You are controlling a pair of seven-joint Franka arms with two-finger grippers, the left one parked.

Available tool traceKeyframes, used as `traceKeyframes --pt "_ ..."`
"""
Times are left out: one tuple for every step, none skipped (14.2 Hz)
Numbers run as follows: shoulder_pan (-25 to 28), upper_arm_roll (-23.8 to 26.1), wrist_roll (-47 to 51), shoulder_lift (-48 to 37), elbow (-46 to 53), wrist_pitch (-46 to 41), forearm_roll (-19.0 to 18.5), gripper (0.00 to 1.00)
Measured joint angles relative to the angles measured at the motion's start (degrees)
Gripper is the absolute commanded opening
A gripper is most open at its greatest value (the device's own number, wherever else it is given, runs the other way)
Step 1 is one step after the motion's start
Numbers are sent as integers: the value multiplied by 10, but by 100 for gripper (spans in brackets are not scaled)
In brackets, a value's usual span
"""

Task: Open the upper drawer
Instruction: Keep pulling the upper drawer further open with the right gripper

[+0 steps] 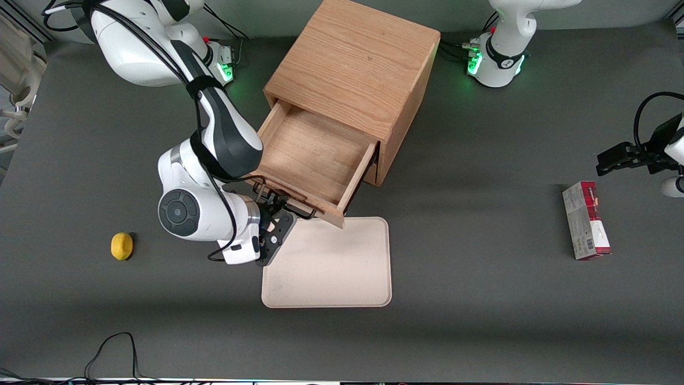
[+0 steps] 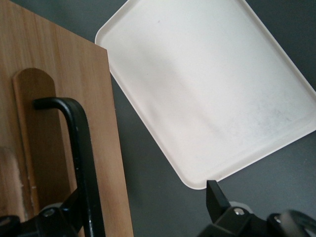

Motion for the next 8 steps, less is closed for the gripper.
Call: traceKeyframes --pt "-1 0 0 1 1 0 0 100" --pt "-3 0 0 2 3 0 0 100" --pt "-4 0 0 3 4 0 0 100" --pt "-5 0 0 4 5 1 0 100" --pt "-5 0 0 5 7 1 0 100" --pt "-6 0 0 7 9 1 0 100" --pt "-7 0 0 8 11 1 0 100" --pt "-8 0 0 9 13 1 0 100"
